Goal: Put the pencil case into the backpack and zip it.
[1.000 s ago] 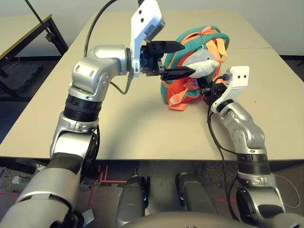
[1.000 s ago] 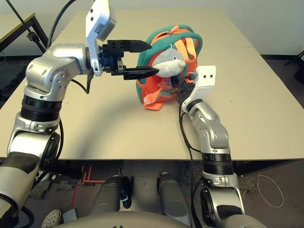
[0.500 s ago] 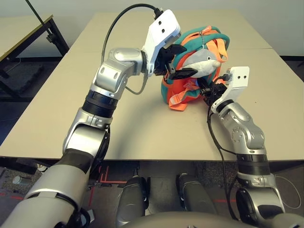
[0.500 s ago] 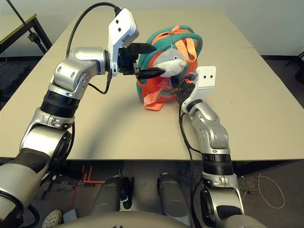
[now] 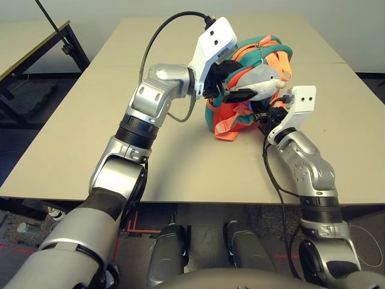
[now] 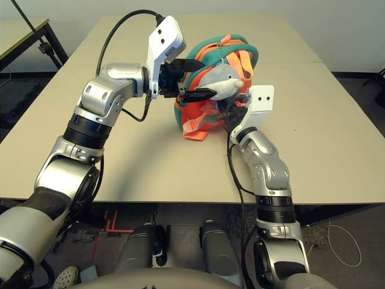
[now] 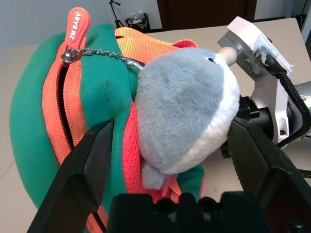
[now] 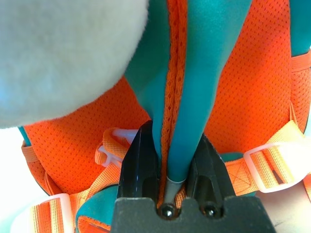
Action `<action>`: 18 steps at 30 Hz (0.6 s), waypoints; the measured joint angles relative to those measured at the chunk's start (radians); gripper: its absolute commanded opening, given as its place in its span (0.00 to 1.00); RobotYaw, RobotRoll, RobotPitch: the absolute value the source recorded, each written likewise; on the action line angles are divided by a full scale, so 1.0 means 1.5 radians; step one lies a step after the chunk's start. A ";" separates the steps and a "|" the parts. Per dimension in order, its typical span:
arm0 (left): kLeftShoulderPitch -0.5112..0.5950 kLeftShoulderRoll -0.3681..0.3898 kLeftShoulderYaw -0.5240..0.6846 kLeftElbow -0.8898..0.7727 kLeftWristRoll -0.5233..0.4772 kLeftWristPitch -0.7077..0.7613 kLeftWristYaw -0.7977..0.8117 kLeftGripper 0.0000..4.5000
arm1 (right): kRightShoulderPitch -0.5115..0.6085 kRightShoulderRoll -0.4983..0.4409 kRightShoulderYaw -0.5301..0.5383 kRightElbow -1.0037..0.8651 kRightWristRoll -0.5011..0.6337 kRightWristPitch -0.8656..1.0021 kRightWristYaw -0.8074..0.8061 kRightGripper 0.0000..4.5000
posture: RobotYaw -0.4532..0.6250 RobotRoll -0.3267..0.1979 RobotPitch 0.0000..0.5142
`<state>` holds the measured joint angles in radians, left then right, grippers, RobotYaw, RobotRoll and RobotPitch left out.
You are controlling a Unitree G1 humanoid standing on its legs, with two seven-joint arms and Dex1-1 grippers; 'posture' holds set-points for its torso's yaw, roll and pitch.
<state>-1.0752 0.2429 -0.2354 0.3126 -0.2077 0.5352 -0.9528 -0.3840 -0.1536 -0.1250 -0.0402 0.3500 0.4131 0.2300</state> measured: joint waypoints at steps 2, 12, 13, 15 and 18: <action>0.003 0.000 -0.001 -0.010 0.000 0.007 0.000 0.71 | 0.000 0.003 0.000 0.000 0.000 0.000 0.000 0.12 | 0.21 0.62 0.17; 0.020 0.004 -0.017 -0.036 0.007 0.038 0.000 0.00 | -0.002 0.008 0.002 0.001 -0.001 -0.001 0.000 0.12 | 0.22 0.62 0.17; 0.020 0.004 -0.019 -0.036 0.007 0.041 0.000 0.00 | -0.002 0.009 0.003 0.002 -0.001 -0.001 0.000 0.12 | 0.22 0.62 0.17; 0.020 0.009 -0.016 -0.043 0.006 0.054 0.000 0.00 | -0.002 0.009 0.003 0.002 -0.001 -0.001 0.000 0.12 | 0.22 0.62 0.17; 0.020 0.021 -0.010 -0.059 -0.004 0.077 -0.002 0.00 | -0.002 0.009 0.004 0.001 -0.001 -0.002 0.002 0.12 | 0.22 0.62 0.17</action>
<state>-1.0453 0.2748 -0.2498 0.2234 -0.2130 0.6509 -0.9554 -0.3873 -0.1393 -0.1185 -0.0380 0.3485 0.4107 0.2323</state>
